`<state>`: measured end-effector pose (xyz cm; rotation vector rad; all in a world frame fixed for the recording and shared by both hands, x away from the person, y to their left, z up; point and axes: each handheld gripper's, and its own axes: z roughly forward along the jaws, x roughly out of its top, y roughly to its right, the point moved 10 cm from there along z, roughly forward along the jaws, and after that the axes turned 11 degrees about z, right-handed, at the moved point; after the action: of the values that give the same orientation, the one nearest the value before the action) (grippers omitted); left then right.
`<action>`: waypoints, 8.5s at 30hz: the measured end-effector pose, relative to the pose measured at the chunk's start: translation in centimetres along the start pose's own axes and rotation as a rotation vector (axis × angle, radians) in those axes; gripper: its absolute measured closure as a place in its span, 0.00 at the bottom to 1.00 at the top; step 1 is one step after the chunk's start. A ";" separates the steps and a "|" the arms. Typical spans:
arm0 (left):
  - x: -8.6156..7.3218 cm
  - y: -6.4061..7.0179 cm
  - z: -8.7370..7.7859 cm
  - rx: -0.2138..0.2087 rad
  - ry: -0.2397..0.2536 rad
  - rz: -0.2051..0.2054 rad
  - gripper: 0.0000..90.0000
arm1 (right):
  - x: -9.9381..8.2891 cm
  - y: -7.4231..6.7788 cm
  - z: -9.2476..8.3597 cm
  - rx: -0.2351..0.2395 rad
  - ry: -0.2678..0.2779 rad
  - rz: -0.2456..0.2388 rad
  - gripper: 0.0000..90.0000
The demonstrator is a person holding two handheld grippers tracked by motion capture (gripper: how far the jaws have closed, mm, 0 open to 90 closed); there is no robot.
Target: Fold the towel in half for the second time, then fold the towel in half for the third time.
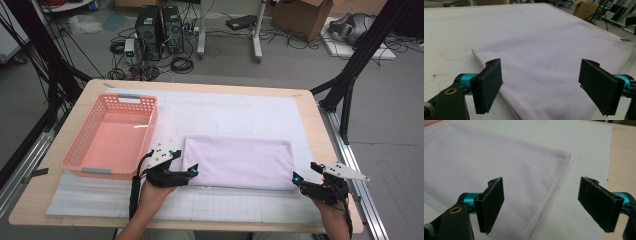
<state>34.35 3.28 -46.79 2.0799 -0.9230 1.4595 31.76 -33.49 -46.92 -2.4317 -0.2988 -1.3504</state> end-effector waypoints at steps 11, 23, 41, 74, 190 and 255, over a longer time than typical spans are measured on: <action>-0.7 0.1 -0.5 0.003 0.005 -0.015 0.23 | -0.1 -0.4 0.4 -0.001 -0.007 -0.026 0.21; -1.3 0.1 -0.8 0.000 -0.013 -0.027 0.24 | -0.1 -0.9 0.8 0.016 -0.013 -0.034 0.21; -1.9 0.2 -1.1 -0.021 -0.030 -0.054 0.22 | -0.4 -1.1 1.1 0.032 -0.031 -0.029 0.21; -4.6 1.2 -0.4 -0.050 -0.250 -0.091 0.61 | -0.8 -2.8 1.5 0.081 -0.063 -0.048 0.21; -0.8 0.9 -4.3 -0.060 -0.135 -0.186 0.93 | 9.3 -25.5 20.9 0.521 -0.276 -0.421 0.91; 4.3 7.9 4.7 -0.193 -0.133 -0.168 0.89 | 10.6 -15.4 16.0 0.413 -0.158 -0.303 0.91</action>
<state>32.56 -6.50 -44.60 2.0750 -0.8774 1.1139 44.51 -12.87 -42.70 -2.1999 -0.9212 -1.0728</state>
